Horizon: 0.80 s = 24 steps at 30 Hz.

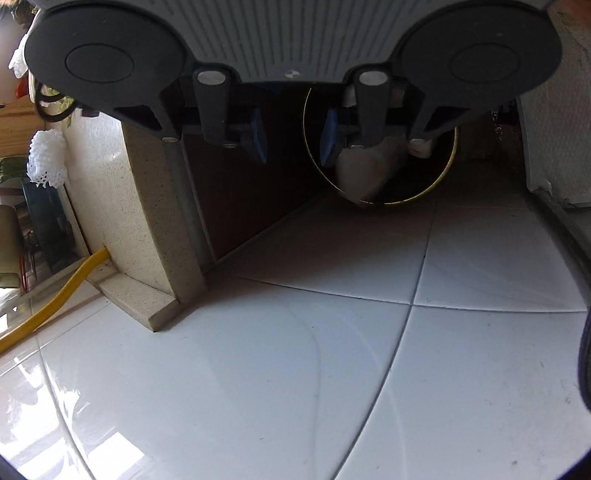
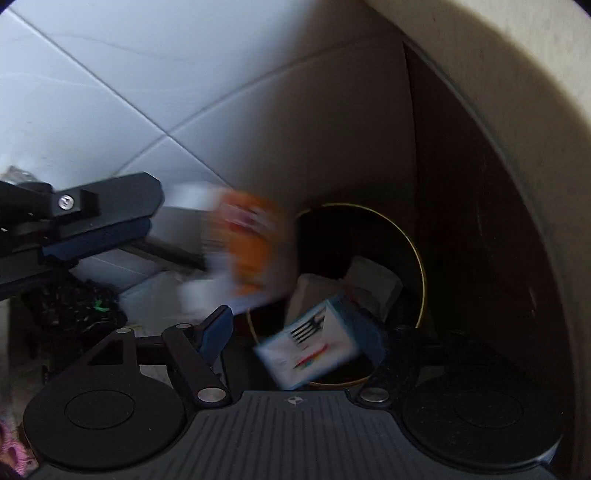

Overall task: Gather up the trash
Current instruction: 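Open both tools to drop the snack box and carton into the bin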

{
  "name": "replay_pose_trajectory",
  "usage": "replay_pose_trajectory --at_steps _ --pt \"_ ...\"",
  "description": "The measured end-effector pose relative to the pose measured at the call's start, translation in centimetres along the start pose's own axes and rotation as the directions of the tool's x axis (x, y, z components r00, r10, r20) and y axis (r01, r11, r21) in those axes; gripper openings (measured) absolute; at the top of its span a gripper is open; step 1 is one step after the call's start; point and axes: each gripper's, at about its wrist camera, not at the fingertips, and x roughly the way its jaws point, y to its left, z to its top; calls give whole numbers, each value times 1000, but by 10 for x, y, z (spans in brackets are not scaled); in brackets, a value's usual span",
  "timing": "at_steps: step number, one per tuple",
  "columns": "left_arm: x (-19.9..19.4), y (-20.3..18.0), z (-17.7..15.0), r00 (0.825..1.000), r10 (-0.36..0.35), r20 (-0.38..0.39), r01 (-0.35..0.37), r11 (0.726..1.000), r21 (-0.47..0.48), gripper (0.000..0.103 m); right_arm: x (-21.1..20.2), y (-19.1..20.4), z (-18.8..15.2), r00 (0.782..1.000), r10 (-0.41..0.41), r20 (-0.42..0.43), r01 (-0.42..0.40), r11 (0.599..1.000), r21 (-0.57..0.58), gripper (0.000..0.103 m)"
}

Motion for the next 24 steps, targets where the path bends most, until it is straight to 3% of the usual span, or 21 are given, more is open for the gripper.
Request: replay_pose_trajectory --at_steps 6,10,18,24 --pt "-6 -3 1 1000 -17 -4 16 1000 -9 29 14 -14 -4 999 -13 -34 15 998 58 78" --pt "-19 -18 -2 999 -43 14 43 999 24 30 -1 -25 -2 1000 14 -24 -12 999 43 78" --pt "-47 -66 -20 993 -104 58 97 988 120 31 -68 -22 -26 991 115 69 -117 993 24 80" --pt "-71 -102 -41 985 -149 85 129 970 204 35 -135 -22 -58 966 187 180 -185 982 -26 82"
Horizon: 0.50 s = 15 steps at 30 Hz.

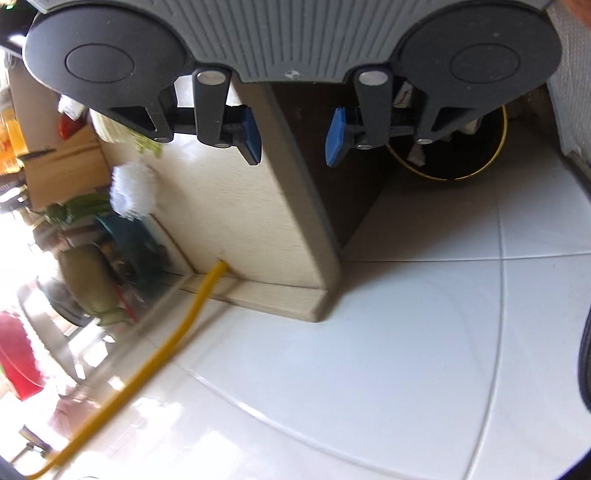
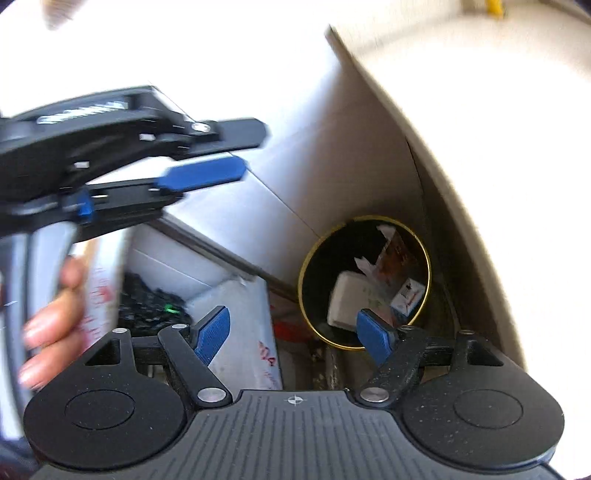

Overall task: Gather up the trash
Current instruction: 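Open both tools to drop the snack box and carton into the bin, then move both open tools up to the cabbage and foam nets on the counter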

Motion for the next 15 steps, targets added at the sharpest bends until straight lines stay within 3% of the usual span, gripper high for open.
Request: replay_pose_trajectory --at_steps 8,15 --pt "-6 -67 -22 992 -127 -10 127 987 96 36 -94 -10 -27 981 -27 190 26 1000 7 84" --pt "9 -138 -45 970 -221 -98 238 944 228 37 -165 -31 -61 921 -145 360 126 989 74 85"
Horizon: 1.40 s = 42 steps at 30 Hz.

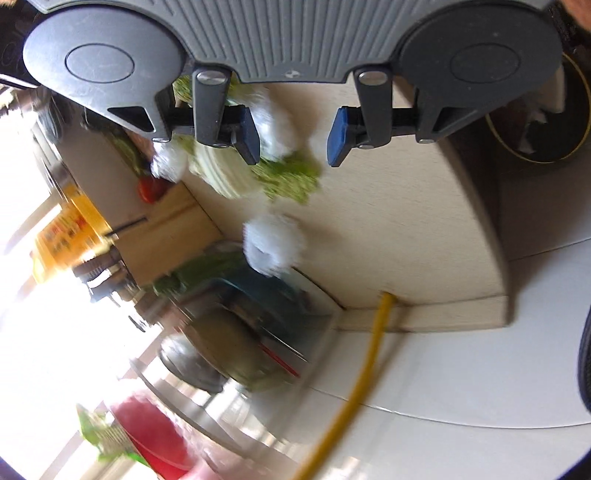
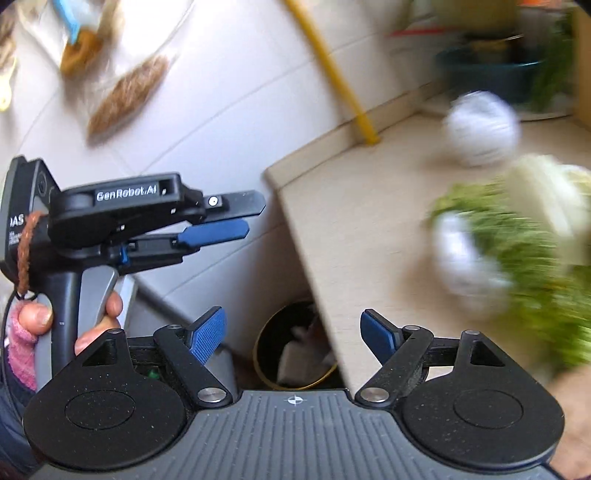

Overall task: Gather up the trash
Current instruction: 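Move both open tools up to the cabbage and foam nets on the counter, then close right tool on a cabbage stalk piece while left tool moves to a foam net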

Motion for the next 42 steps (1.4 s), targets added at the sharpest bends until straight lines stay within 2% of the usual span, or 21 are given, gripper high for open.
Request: replay_pose_trajectory --at_steps 2,7,11,16,20,26,30,34,39,42 --pt "11 -17 -1 999 -30 -31 31 999 35 37 -17 -10 -3 998 -50 50 49 999 15 86" --pt "36 -50 1 992 -100 -76 107 990 88 37 -58 -44 -11 975 -162 150 146 983 108 86" --pt "52 -67 3 985 -141 -102 152 982 109 37 -75 -68 -16 954 -233 187 199 963 183 86" --pt "67 -71 10 975 -179 -133 195 974 118 38 -87 -85 -18 934 -291 206 244 943 224 86" --pt "77 -66 19 972 -189 -139 205 973 106 38 -83 -99 -15 935 -292 200 238 938 253 86" --pt "88 -44 34 970 -196 -144 209 975 79 38 -56 -115 8 939 -289 187 242 940 239 86" --pt "98 -33 40 963 -215 -163 229 970 74 38 -29 -131 27 942 -294 161 251 938 239 86" --pt "118 -26 44 952 -228 -203 243 968 56 38 -11 -146 41 937 -313 158 272 933 237 86" --pt "143 -20 51 940 -239 -242 255 966 36 38 3 -154 51 958 -263 119 229 943 243 87" --pt "158 -17 54 933 -242 -265 258 966 27 39 -7 -147 54 978 -169 120 134 958 253 86"
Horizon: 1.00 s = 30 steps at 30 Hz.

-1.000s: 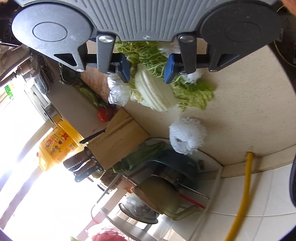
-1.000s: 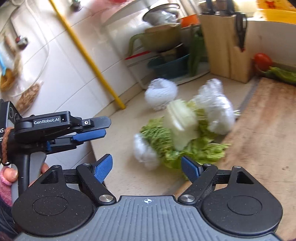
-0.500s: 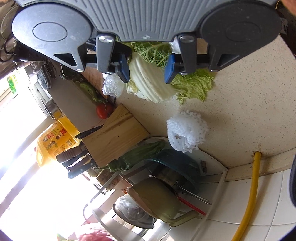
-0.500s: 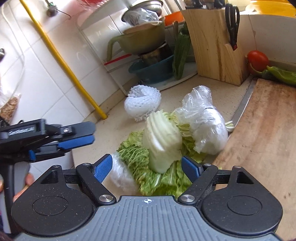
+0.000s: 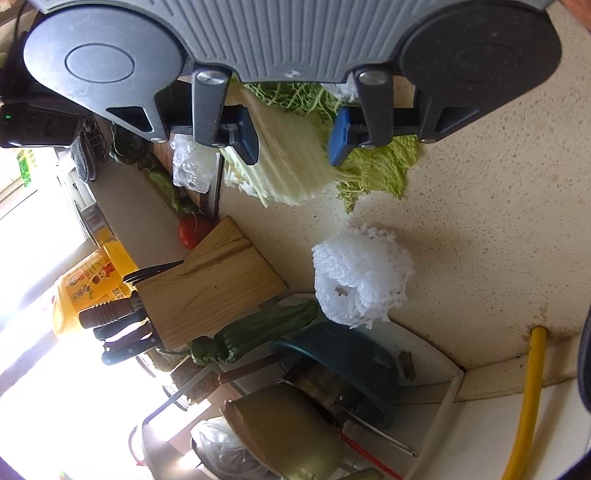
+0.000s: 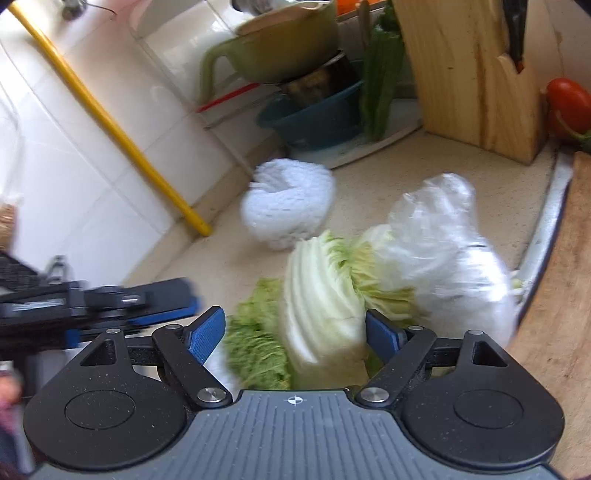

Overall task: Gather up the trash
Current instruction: 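Close right tool on a cabbage stalk piece while left tool moves to a foam net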

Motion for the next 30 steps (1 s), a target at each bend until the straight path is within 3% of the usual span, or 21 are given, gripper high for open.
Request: replay_pose_trajectory --at_steps 4,6,9,11,12,14,16,18,21,24,30 --pt "15 9 3 999 -21 -40 20 999 -38 36 -12 9 8 995 103 -4 -103 995 -1 86" --pt "19 12 3 999 11 -45 -13 999 -38 39 -4 7 13 994 108 -13 -108 994 2 83" --pt "16 21 5 999 1 -40 -3 998 -57 40 23 -8 19 993 100 -68 -94 992 82 68" --pt "10 27 5 1000 -7 -22 5 998 -70 40 32 -15 20 980 173 -93 -156 973 168 44" --pt "6 29 6 1000 -1 -10 0 997 -74 40 32 -14 20 974 207 -97 -188 967 172 38" --pt "0 34 8 1000 12 12 -11 996 -86 40 35 -8 18 977 172 -127 -155 980 127 30" --pt "-6 38 9 999 21 30 -18 995 -97 40 47 -18 16 976 147 -162 -118 977 176 30" --pt "-11 39 10 999 28 44 -24 995 -94 40 53 -27 15 970 187 -156 -141 954 264 28" --pt "-15 39 10 998 32 56 -27 995 -92 40 55 -24 13 959 241 -147 -191 938 290 28" --pt "-21 37 10 997 28 72 -22 996 -83 41 66 -38 7 941 313 -130 -236 881 409 27" --pt "-21 33 8 997 16 71 -10 997 -78 42 38 -62 -1 887 453 91 -416 697 585 21"
